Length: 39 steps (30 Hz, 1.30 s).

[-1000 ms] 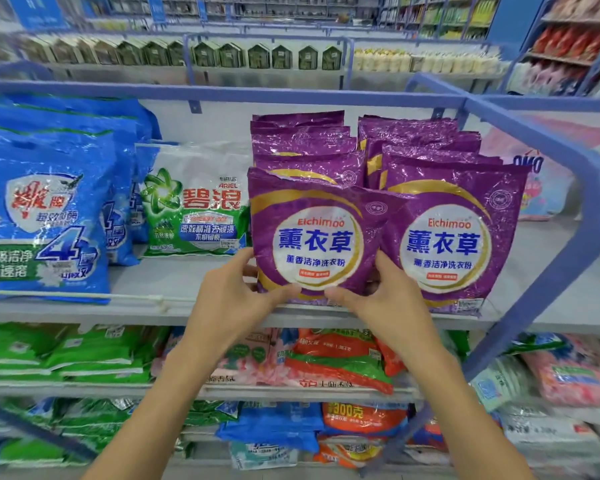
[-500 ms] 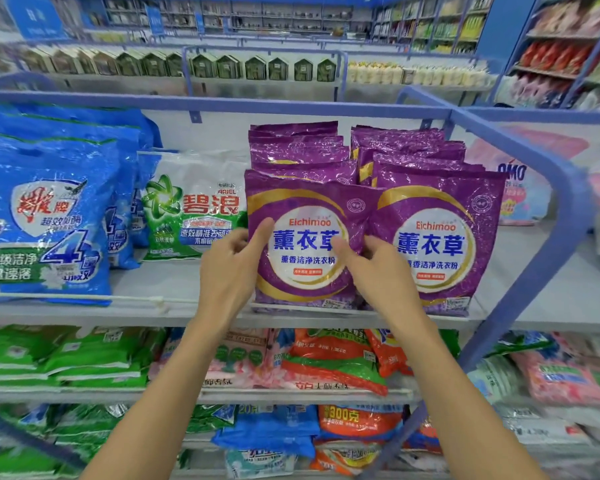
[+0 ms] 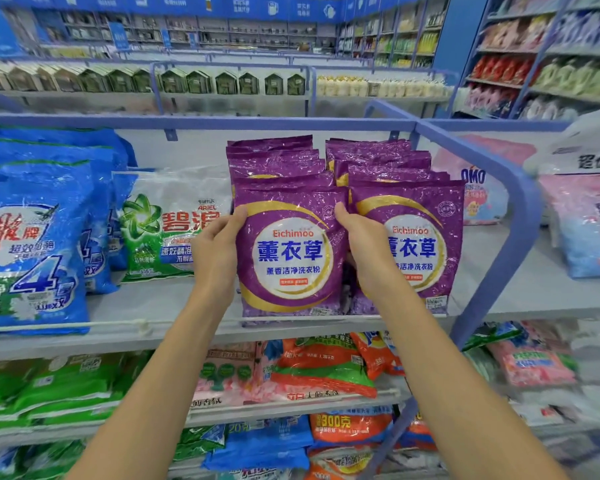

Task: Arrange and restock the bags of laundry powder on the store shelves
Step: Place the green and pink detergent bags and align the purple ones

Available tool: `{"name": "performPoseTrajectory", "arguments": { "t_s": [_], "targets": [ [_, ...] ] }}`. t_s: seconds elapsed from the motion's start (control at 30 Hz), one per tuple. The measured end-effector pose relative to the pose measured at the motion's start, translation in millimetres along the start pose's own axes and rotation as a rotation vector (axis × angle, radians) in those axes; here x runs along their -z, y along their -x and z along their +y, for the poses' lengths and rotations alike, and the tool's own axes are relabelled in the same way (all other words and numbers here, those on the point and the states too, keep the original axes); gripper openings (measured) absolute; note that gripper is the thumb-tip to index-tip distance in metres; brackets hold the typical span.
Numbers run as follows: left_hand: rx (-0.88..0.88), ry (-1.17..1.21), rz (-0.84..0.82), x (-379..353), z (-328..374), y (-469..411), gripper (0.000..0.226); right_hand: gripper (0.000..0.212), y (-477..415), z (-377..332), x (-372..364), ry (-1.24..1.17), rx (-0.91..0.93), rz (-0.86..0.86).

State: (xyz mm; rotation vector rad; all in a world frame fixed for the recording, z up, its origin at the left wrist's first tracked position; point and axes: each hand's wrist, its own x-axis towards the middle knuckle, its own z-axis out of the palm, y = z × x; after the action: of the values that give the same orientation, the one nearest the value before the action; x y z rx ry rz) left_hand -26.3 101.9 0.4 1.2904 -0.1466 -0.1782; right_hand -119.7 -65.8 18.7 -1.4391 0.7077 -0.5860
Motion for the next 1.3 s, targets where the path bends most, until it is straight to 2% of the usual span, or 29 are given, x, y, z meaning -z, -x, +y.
{"name": "performPoseTrajectory", "arguments": {
  "t_s": [0.17,0.33,0.47,0.63,0.77,1.0,1.3],
  "targets": [
    [-0.139,-0.102,0.046,4,3,21,0.030,0.030,19,13,19,0.106,0.177,-0.015],
    [-0.383,-0.498,0.145,8,-15,60,0.056,0.033,55,28,52,0.352,0.406,-0.017],
    [-0.566,-0.822,0.199,-10,-33,102,0.040,0.036,73,47,94,0.552,0.538,-0.101],
    [-0.616,-0.950,0.055,-64,-65,154,0.039,0.043,81,64,168,0.823,0.644,-0.146],
    [-0.532,-1.002,-0.094,-119,-93,196,0.044,0.043,80,78,238,0.915,0.617,-0.057],
    [-0.583,-1.044,-0.317,-210,-144,249,0.043,0.053,70,96,364,0.986,0.543,0.099],
    [-0.652,-0.989,-0.545,-356,-178,246,0.041,0.046,21,88,487,1.015,0.355,0.274]
  ]
}}
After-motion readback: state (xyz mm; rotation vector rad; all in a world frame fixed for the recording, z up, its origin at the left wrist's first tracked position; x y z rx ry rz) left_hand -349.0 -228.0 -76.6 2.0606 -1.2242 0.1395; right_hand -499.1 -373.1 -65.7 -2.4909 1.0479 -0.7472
